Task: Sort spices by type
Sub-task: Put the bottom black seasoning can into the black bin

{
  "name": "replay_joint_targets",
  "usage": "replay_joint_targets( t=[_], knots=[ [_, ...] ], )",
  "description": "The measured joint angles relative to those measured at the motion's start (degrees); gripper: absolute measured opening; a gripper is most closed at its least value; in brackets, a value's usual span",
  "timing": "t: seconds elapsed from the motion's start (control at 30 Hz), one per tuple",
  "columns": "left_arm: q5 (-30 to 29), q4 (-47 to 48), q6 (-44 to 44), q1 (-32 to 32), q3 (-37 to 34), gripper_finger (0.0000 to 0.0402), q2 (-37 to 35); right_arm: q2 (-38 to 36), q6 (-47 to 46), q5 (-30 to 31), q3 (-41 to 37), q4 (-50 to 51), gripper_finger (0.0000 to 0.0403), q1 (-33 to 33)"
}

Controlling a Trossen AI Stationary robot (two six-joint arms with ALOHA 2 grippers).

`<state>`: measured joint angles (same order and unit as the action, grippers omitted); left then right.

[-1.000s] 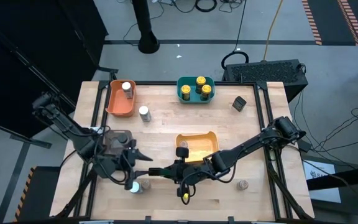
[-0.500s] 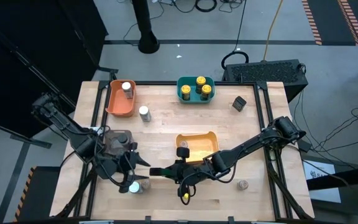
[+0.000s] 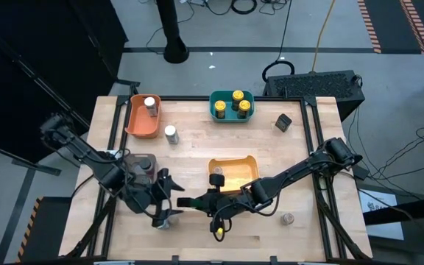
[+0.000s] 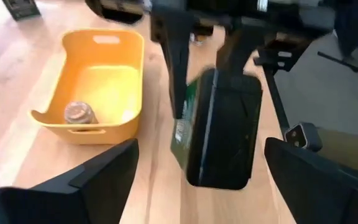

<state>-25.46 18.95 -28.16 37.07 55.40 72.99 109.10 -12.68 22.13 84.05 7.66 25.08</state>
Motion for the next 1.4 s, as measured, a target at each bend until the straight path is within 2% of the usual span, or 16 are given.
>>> replay_joint_targets(
  t=[0.3,0.93,1.1,1.27,1.4],
  knots=[
    [1.52,-2.39,0.30,-0.32,-0.04,0.0349,4.96,0.00,-0.17,0.00,0.00,-0.01,0.0094,0.00],
    [2.72,-4.36,-4.41,-0.41,-0.04,0.0181,3.24,0.00,0.14,-0.49,0.00,0.37,0.0095,0.05],
    [2.58,-4.29,-5.39,-0.36,-0.04,0.0143,3.26,0.00,-0.08,-0.60,0.00,0.20,0.0137,0.04],
    [2.70,-3.81,-12.16,-0.36,-0.06,0.0137,2.98,-0.43,0.45,-0.01,0.00,0.48,0.0185,0.03],
    [2.93,4.83,-20.36,-0.18,1.99,0.0137,2.21,-2.46,0.04,0.42,0.00,1.99,0.0209,0.00]
  ],
)
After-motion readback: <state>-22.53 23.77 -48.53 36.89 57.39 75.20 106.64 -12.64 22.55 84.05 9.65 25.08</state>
